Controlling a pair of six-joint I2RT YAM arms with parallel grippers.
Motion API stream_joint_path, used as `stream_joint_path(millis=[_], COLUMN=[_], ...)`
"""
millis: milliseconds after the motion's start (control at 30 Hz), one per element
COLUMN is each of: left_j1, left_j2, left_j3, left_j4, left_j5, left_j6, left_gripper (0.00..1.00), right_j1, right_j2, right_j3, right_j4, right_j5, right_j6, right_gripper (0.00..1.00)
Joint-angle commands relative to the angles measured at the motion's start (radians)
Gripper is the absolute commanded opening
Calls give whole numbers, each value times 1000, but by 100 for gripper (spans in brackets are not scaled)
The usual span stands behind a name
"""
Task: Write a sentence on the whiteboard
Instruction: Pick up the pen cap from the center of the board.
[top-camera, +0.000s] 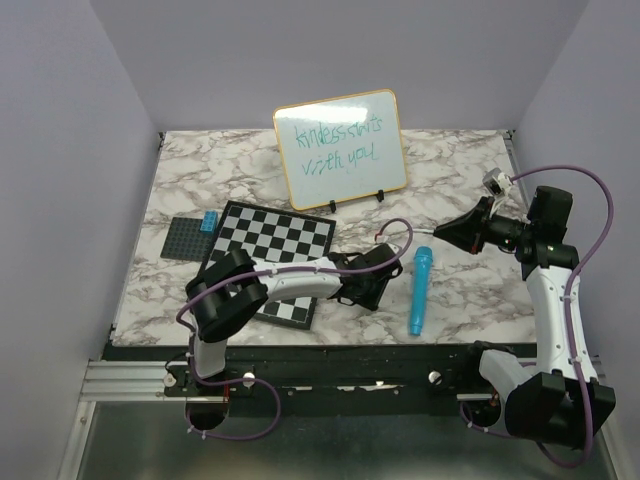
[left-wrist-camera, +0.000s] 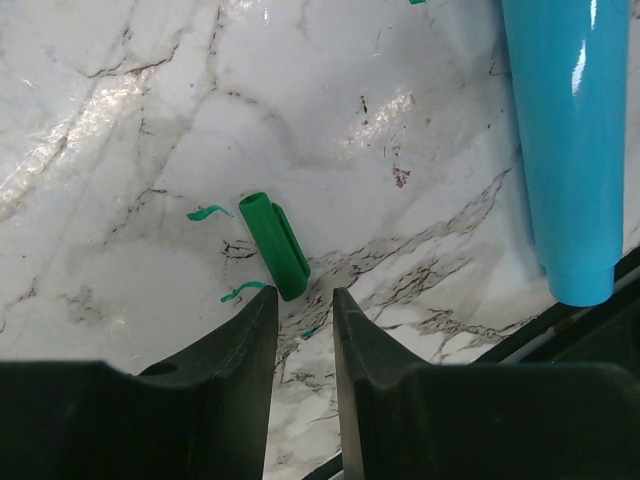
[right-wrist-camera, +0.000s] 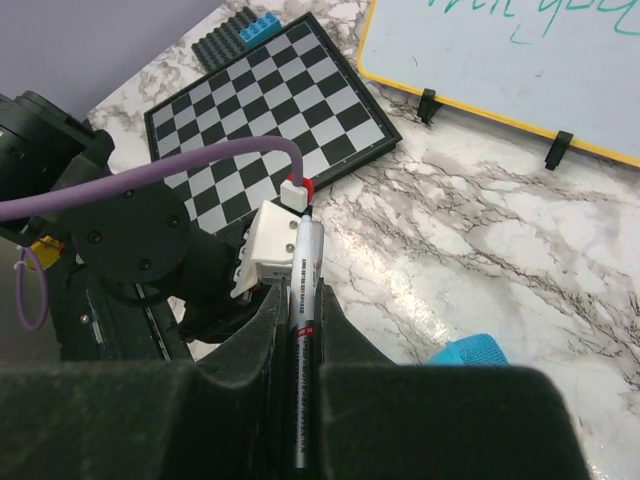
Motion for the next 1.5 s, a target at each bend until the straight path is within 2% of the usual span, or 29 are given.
stream_joint_path(millis=[0,567,600,633,733,833,1000,1333,1467], left_j1=[-3,7,7,7,6,7,7,-19,-20], left_j2=[34,117,122,122,125,114,58,-28,-16], left_j3=[35,106,107,109,93,41,-138,-482,-574], left_j4=[-36,-99,-103,-117,-128,-91,67,632,811], left_j5=[-20,-71,-86,-99,-125,-122,-126,-194,-209], left_j6=[24,41,43,44,55,92,173,325,388], left_gripper=[35,33,32,25,23,14,9,3,2], right_j1=[-6,-6,-6,-6,-6,-6,-7,2,62], right_j2=[7,17,20,20,27,34,69,253,324], right_j3=[13,14,13,13,13,13,14,39,36], right_j4=[-21,-23,-23,-23,-26,-31,-44,-174,-178], right_j5=[2,1,2,2,8,24,57,30,39], right_j6=[-11,-14,-14,-14,-17,-21,-34,-124,-124], right_gripper=[1,1,0,1,1,1,0,1,1])
